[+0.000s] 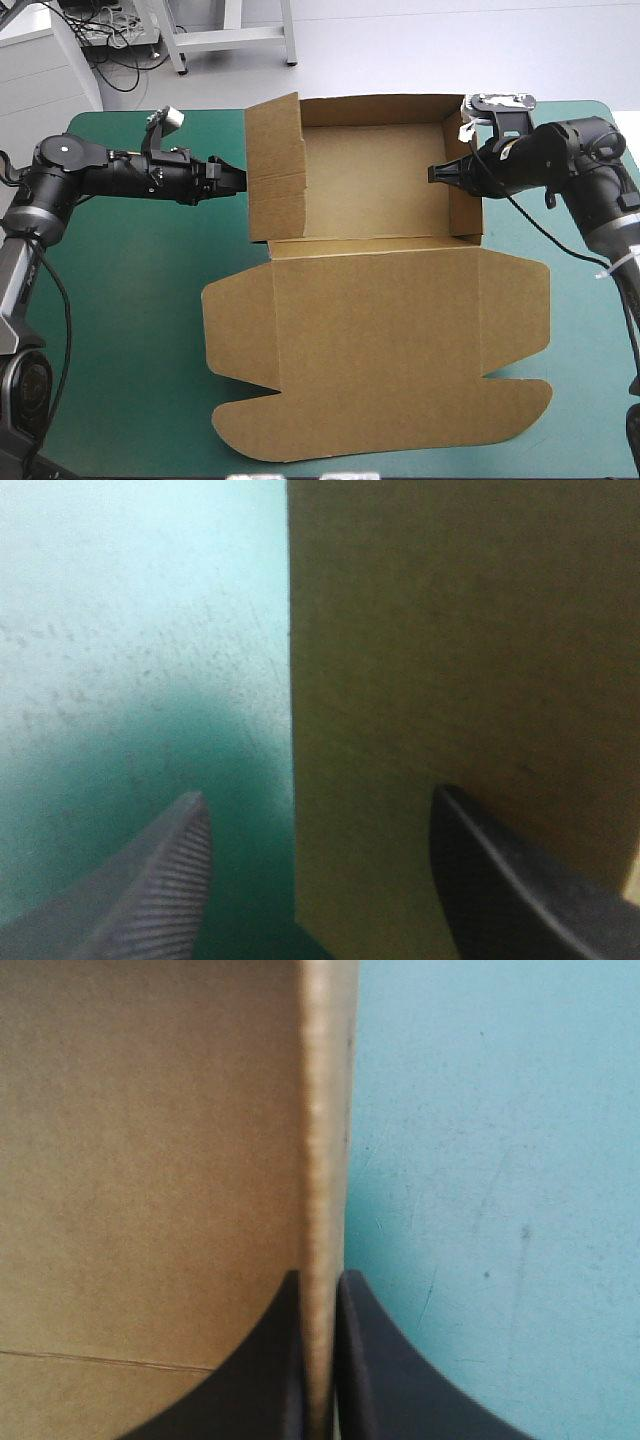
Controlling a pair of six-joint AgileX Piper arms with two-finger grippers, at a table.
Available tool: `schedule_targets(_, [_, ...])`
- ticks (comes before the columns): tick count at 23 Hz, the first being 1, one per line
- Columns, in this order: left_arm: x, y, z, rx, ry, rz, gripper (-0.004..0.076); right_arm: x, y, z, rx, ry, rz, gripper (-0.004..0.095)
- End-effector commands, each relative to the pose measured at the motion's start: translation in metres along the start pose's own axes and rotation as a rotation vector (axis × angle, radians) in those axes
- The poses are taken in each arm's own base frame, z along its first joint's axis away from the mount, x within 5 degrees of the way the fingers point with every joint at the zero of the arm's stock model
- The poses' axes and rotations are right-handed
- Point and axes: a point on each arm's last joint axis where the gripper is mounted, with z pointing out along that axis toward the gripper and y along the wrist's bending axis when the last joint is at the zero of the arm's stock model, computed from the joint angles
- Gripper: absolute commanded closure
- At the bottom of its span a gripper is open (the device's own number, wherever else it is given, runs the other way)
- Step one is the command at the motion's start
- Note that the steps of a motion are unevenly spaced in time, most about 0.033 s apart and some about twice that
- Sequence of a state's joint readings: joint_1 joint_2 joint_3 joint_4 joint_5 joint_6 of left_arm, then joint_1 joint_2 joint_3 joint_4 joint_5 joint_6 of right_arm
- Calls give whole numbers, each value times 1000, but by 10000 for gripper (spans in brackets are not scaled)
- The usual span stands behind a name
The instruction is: Fold the box
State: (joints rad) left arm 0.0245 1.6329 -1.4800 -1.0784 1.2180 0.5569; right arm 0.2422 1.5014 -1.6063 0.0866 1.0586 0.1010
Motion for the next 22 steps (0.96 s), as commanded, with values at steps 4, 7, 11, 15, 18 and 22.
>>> schedule_targets(4, [-2, -53, -23, 192, -66, 53, 279, -9, 2, -23, -16, -121, 5, 916])
schedule_targets(7, [1, -69, -33, 195, -90, 94, 279, -9, 2, -23, -16, -122, 3, 916])
schedule_targets(11, [6, -84, -33, 209, -76, 132, 279, -9, 2, -23, -16, -122, 3, 916])
schedule_targets(15, [13, -99, -17, 254, -17, 132, 285, -9, 2, -23, -15, -116, 5, 916])
schedule_targets(18, [14, -101, -15, 254, -18, 135, 286, -9, 2, -23, -15, -116, 5, 916])
schedule_targets(22, [14, -98, -14, 227, -17, 140, 286, -8, 3, -23, -24, -106, 10, 916])
